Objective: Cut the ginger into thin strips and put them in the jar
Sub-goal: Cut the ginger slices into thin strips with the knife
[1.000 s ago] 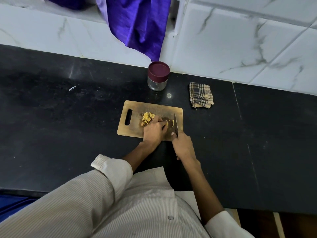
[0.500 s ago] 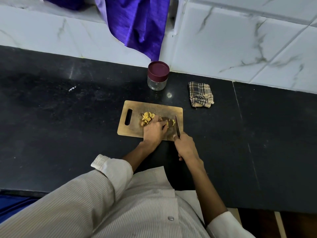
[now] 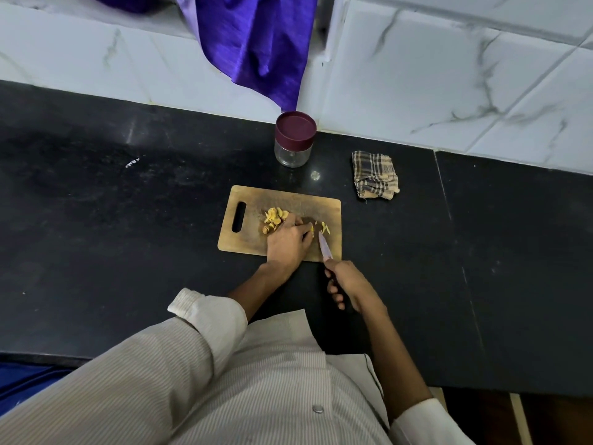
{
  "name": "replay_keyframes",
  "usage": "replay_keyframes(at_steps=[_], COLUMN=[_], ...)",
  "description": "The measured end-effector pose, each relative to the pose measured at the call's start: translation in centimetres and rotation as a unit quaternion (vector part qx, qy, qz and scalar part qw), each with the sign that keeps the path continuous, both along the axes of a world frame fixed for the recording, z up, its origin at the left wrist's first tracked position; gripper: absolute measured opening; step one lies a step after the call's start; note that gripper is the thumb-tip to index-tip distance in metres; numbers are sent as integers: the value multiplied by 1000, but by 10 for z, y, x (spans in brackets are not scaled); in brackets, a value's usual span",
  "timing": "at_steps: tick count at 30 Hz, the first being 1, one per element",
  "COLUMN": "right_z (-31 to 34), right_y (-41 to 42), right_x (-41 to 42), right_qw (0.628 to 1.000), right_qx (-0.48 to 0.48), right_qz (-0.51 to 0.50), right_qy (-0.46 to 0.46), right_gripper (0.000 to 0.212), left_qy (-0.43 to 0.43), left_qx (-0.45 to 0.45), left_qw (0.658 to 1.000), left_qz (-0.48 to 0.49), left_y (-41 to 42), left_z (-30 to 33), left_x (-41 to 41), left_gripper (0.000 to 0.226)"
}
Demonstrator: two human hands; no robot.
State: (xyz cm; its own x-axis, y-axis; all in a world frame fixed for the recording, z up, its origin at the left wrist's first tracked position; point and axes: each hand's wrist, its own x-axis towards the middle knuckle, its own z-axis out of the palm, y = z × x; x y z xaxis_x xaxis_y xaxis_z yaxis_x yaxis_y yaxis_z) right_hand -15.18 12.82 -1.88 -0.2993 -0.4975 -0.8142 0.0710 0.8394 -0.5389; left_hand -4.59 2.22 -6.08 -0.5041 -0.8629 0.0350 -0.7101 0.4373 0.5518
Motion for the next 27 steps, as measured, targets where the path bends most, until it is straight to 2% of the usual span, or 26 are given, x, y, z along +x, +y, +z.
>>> replay_keyframes(at_steps=[5, 10, 15, 18, 23, 27], right_z=[8, 20, 19, 11, 3, 2], right_y=[9, 10, 0, -4, -4, -6], right_x=[-18, -31, -27, -16, 6, 17], right_qw=[995, 995, 999, 997, 981, 962], right_qx=[35, 18, -31, -72, -95, -92], right_qz=[10, 29, -1, 3, 87, 146], right_qy=[-92, -89, -34, 34, 148, 214], right_gripper=[39, 40, 38, 32, 20, 25], left_qy=[9, 9, 9, 6, 4, 12], left_qx=[-5, -6, -7, -5, -17, -23], left_qw=[1000, 1000, 1000, 1000, 1000, 1000], left_qz=[1, -7, -3, -6, -7, -3], left_y=[-1, 0, 0, 0, 0, 0], left_z=[1, 0, -1, -1, -1, -2], left_x=[0, 1, 1, 1, 2, 1], left_gripper=[26, 27, 26, 26, 26, 26])
